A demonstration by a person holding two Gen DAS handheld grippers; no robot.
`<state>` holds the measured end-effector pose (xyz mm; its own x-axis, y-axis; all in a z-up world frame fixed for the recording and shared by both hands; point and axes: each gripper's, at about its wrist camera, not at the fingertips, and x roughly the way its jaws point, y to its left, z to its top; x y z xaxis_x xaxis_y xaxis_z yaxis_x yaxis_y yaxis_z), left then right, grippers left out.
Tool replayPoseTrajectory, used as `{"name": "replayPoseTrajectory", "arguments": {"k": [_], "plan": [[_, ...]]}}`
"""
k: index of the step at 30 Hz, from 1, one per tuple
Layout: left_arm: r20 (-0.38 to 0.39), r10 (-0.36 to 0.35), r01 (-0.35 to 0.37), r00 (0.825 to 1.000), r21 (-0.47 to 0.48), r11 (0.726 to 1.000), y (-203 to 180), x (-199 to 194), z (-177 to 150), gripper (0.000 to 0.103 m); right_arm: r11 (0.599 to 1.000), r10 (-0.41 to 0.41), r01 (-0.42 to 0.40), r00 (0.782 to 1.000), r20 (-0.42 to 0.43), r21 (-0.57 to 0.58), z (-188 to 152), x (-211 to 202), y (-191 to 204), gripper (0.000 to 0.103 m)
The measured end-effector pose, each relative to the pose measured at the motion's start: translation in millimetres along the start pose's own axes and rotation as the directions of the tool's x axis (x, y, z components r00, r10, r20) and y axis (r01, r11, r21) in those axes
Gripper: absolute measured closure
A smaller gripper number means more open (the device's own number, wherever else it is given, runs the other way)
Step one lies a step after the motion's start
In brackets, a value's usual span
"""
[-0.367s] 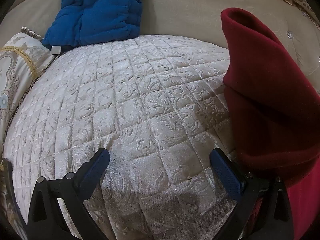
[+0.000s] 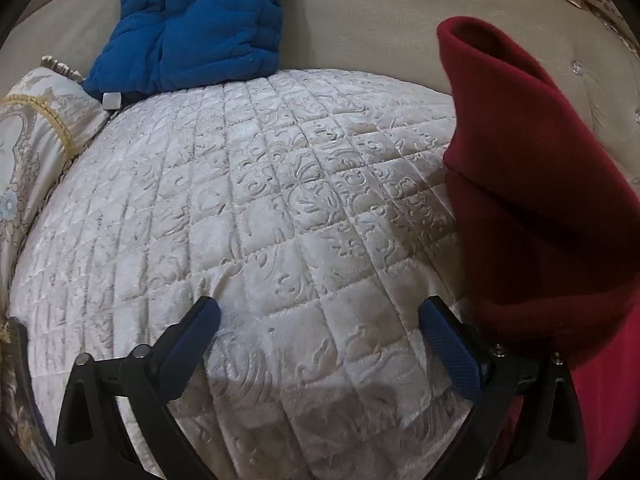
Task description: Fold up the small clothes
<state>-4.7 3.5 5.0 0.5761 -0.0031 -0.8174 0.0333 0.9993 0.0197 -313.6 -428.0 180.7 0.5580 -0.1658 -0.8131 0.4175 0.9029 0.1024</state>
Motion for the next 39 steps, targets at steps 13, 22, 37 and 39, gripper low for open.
{"name": "replayPoseTrajectory", "arguments": {"k": [13, 22, 37, 39], "plan": [[0.075, -0.074, 0.072, 0.994, 0.033, 0.997, 2, -91, -9, 0.043, 0.880, 0.471, -0.470, 0.882, -0.009, -0.066, -1, -151, 77, 0.000], [0.163, -0.115, 0.100, 0.980, 0.098, 0.990, -22, -158, -17, 0.043, 0.920, 0.392, -0.392, 0.920, 0.003, 0.026, 25, -88, 120, 0.000], [0.175, -0.152, 0.126, 0.973, 0.152, 0.980, -72, -152, -22, 0.043, 0.974, 0.177, -0.170, 0.983, 0.039, -0.149, 28, -16, 176, 0.000], [0.176, -0.149, 0.120, 0.973, 0.164, 0.979, -75, -149, -24, 0.043, 0.973, 0.165, -0.157, 0.985, 0.040, -0.169, 28, -10, 181, 0.000]]}}
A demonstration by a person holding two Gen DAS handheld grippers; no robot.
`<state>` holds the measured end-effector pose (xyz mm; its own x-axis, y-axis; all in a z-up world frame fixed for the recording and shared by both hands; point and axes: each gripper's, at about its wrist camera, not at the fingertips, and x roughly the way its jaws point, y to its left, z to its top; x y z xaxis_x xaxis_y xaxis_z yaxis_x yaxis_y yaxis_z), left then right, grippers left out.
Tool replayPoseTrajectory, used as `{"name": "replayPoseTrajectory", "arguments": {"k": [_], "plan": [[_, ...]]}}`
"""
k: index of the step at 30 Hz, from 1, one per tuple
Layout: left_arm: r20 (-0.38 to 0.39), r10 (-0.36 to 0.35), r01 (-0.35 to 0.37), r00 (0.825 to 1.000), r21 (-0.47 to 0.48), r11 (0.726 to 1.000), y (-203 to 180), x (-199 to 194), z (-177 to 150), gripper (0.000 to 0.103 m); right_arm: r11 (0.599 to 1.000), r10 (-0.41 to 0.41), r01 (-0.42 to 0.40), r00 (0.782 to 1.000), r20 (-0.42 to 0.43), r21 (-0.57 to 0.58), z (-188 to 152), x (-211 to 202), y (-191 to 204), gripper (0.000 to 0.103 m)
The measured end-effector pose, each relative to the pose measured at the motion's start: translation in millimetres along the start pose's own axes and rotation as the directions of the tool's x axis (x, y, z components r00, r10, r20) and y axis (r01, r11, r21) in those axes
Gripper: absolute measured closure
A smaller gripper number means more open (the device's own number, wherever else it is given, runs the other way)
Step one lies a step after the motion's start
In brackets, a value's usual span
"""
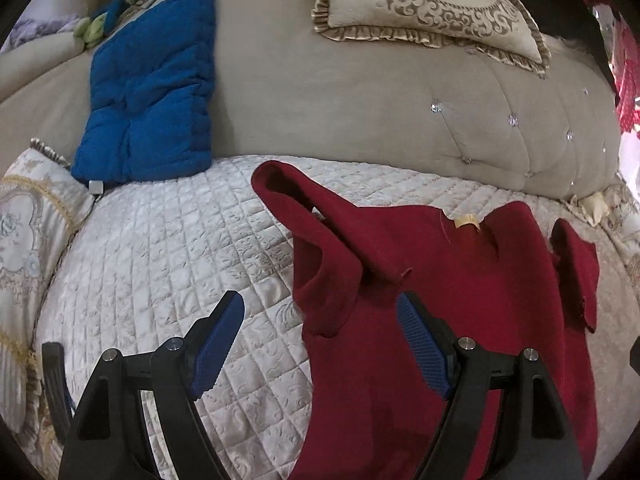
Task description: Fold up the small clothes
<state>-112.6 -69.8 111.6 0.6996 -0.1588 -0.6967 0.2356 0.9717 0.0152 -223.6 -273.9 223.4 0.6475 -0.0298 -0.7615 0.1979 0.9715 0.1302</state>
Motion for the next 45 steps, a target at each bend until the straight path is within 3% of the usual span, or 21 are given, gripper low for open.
{"name": "replayPoseTrajectory", "arguments": {"k": [24, 45], "plan": [[-0.048, -0.051, 0.051, 0.998, 0.001, 0.999, -8, 29, -5, 0.043, 0.993, -0.106, 0.109, 0.993, -0.056, 0.039, -6, 56, 3, 0.000], [-0.047, -0.044, 0.045, 0.998, 0.013, 0.999, -8, 34, -8, 0.043, 0.993, -0.101, 0.106, 0.990, -0.095, 0.057, -9, 68, -6, 0.000]]}}
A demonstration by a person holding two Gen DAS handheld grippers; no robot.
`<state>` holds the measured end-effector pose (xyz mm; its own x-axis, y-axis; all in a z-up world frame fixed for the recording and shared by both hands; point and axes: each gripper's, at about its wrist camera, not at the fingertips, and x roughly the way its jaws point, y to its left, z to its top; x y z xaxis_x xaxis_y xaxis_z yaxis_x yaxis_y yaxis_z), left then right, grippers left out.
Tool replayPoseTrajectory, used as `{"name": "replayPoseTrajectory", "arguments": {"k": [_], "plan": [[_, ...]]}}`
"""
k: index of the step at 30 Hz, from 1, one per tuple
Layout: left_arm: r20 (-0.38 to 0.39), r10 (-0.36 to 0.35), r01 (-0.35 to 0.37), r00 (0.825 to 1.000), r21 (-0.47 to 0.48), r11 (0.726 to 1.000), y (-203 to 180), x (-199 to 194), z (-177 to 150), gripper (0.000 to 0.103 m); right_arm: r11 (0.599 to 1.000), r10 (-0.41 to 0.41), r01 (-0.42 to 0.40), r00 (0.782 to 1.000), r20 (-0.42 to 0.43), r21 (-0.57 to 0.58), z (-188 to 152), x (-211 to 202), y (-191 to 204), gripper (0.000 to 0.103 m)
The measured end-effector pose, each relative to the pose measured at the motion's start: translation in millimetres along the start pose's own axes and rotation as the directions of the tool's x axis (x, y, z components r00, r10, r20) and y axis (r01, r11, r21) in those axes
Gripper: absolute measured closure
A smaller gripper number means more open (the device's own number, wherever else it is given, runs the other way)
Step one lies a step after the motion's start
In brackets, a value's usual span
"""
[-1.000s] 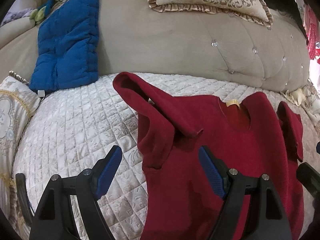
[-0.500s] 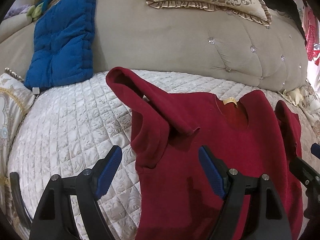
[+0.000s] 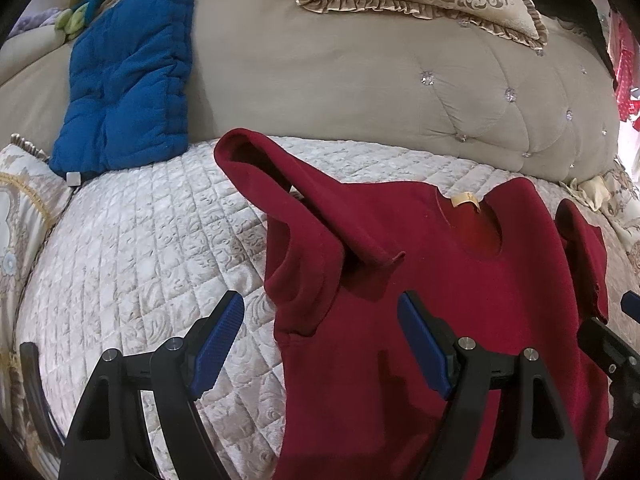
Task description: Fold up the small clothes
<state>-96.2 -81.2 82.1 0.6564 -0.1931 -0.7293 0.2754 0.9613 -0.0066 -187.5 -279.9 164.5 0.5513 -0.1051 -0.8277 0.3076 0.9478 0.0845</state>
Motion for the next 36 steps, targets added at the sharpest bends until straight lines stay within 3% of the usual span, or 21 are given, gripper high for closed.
{"name": "replayPoseTrajectory", "arguments": {"k": [31, 36], "plan": [[-0.029, 0.030, -0.031, 0.999, -0.019, 0.999, 12, 10, 0, 0.043, 0.999, 0.031, -0.031, 0.999, -0.036, -0.010, 1, 18, 9, 0.000], [-0.056, 0.072, -0.075, 0.996, -0.044, 0.996, 26, 17, 0, 0.043, 0.995, 0.095, -0.096, 0.994, -0.044, -0.012, 8, 23, 16, 0.000]]}}
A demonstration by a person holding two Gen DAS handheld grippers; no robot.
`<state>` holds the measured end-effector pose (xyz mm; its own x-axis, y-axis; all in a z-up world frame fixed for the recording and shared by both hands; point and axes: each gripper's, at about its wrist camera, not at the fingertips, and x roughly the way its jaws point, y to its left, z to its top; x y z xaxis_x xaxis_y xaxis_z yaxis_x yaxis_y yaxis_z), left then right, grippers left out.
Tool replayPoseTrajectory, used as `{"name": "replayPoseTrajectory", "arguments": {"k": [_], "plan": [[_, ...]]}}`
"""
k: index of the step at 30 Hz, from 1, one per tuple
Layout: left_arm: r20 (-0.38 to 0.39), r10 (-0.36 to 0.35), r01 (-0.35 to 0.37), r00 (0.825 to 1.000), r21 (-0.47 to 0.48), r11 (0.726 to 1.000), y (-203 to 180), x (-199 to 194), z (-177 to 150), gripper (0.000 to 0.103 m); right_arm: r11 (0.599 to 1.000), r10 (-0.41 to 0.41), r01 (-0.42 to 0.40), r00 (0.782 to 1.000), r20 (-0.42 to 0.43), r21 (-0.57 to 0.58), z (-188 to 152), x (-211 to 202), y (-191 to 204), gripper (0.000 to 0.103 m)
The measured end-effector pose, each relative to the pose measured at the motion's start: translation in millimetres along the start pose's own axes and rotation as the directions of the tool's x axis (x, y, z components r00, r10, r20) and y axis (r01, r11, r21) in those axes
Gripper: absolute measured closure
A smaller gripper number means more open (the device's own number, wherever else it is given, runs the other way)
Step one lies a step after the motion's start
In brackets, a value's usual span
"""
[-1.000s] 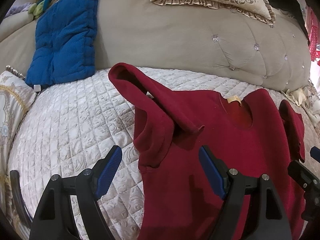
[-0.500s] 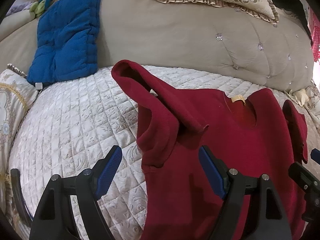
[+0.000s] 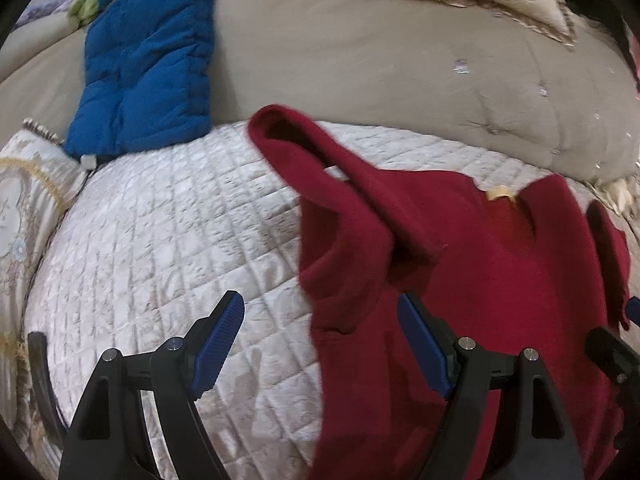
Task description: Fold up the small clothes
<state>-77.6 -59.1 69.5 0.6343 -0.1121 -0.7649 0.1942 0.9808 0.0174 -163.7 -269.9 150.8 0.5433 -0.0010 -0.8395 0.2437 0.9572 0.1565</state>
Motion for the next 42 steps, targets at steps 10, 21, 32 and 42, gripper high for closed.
{"name": "replayPoseTrajectory", "arguments": {"k": [10, 21, 32, 42], "plan": [[-0.080, 0.106, -0.116, 0.991, -0.123, 0.986, 45, 25, 2, 0.043, 0.900, 0.426, -0.416, 0.902, -0.066, 0.132, 32, 50, 31, 0.005], [-0.125, 0.122, -0.140, 0.985, -0.149, 0.979, 56, 42, 3, 0.045, 0.632, 0.664, -0.563, 0.747, 0.002, 0.533, 36, 141, 44, 0.005], [-0.118, 0.120, -0.139, 0.986, -0.169, 0.976, 60, 40, 7, 0.045, 0.679, 0.611, -0.588, 0.785, 0.106, 0.439, 62, 121, 29, 0.098], [-0.094, 0.111, -0.129, 0.989, -0.202, 0.971, 65, 32, 6, 0.045, 0.890, 0.276, -0.358, 0.916, 0.290, 0.283, 82, -12, -84, 0.099]]}}
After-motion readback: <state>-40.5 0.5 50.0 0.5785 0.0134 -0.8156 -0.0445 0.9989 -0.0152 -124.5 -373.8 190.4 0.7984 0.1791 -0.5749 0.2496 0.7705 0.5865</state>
